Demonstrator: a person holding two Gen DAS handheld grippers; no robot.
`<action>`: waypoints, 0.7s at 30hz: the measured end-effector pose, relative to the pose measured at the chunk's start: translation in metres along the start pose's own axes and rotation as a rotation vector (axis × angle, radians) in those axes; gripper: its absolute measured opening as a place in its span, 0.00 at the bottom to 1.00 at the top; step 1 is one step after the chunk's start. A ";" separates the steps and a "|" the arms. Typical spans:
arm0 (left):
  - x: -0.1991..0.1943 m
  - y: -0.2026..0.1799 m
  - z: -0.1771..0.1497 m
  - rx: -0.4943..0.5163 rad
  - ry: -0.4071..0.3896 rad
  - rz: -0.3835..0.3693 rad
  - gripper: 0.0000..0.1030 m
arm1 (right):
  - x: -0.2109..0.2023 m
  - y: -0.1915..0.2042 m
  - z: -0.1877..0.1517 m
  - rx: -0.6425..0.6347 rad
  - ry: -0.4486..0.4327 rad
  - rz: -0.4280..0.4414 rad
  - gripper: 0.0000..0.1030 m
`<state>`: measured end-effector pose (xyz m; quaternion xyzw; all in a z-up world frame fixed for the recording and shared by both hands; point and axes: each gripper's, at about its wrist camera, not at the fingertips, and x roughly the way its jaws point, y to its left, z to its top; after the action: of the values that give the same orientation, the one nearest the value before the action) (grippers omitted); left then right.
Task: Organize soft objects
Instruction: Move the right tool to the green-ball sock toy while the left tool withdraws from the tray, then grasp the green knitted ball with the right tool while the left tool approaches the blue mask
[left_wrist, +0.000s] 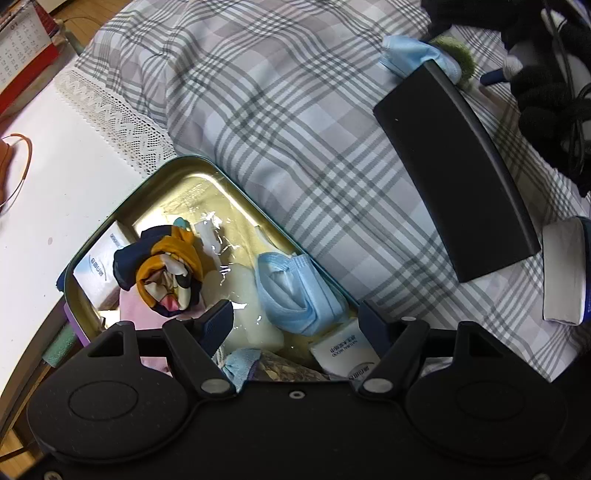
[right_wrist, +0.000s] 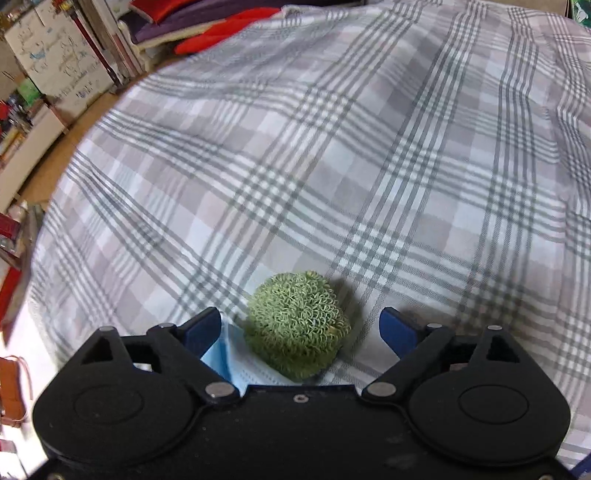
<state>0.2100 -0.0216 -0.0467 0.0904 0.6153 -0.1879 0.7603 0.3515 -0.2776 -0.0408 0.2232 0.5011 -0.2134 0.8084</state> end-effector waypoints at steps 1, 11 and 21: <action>0.000 0.001 0.000 -0.004 -0.001 -0.003 0.68 | 0.004 -0.001 -0.001 -0.004 0.020 0.001 0.74; -0.008 -0.002 0.005 -0.015 -0.072 -0.018 0.74 | -0.042 -0.079 -0.021 0.103 -0.038 -0.111 0.56; -0.043 -0.039 0.025 -0.009 -0.184 -0.012 0.75 | -0.084 -0.169 -0.058 0.203 -0.128 -0.151 0.58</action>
<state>0.2098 -0.0591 0.0041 0.0657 0.5443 -0.1972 0.8127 0.1796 -0.3703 -0.0127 0.2514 0.4396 -0.3369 0.7938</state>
